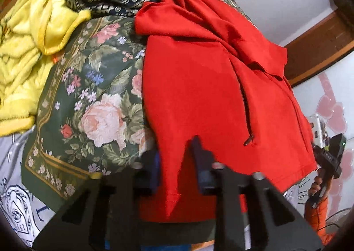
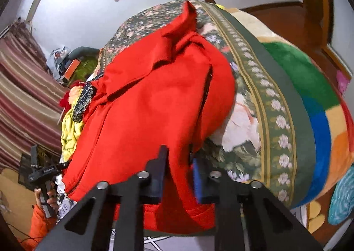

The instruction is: Fold large clothes

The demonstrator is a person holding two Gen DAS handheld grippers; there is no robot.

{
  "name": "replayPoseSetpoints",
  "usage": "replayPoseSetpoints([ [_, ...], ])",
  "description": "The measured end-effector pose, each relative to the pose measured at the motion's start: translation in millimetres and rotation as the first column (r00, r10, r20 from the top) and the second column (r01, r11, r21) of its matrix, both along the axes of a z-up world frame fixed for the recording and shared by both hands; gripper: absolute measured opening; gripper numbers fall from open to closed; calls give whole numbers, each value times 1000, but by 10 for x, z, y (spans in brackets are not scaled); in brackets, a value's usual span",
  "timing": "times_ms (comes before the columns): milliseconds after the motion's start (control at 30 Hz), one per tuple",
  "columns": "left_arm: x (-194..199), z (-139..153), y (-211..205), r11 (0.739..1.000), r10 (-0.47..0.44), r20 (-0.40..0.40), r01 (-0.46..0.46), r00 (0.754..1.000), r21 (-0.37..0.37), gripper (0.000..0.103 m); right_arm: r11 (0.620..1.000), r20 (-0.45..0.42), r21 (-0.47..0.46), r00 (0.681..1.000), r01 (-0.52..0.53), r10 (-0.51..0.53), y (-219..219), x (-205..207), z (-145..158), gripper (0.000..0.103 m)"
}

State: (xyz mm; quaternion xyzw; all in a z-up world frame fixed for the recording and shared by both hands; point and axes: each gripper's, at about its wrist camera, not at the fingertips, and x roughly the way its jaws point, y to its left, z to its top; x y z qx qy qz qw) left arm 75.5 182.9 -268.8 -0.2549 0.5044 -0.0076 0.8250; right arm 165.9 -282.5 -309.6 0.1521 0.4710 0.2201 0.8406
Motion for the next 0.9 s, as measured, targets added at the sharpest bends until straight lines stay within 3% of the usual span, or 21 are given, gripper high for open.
replayPoseSetpoints([
  [33,25,18,-13,1000,0,3,0,1000,23,10,1000,17,-19,1000,-7,7,40,8,39,13],
  [100,58,90,-29,998,8,22,-9,1000,59,7,1000,43,-27,999,-12,13,65,7,99,11],
  [333,206,481,11,992,24,122,-39,992,119,5,999,144,-17,989,-38,40,160,165,482,10],
  [533,541,991,80,986,36,243,-74,969,151,5,997,250,-34,965,-68,74,323,463,922,9],
  [733,1197,1422,219,973,45,328,-115,944,199,4,996,328,-74,941,-57,79,564,1065,1244,9],
  [900,1938,1432,372,957,62,322,-148,945,250,4,993,339,-111,938,-35,71,824,1812,1316,9],
])
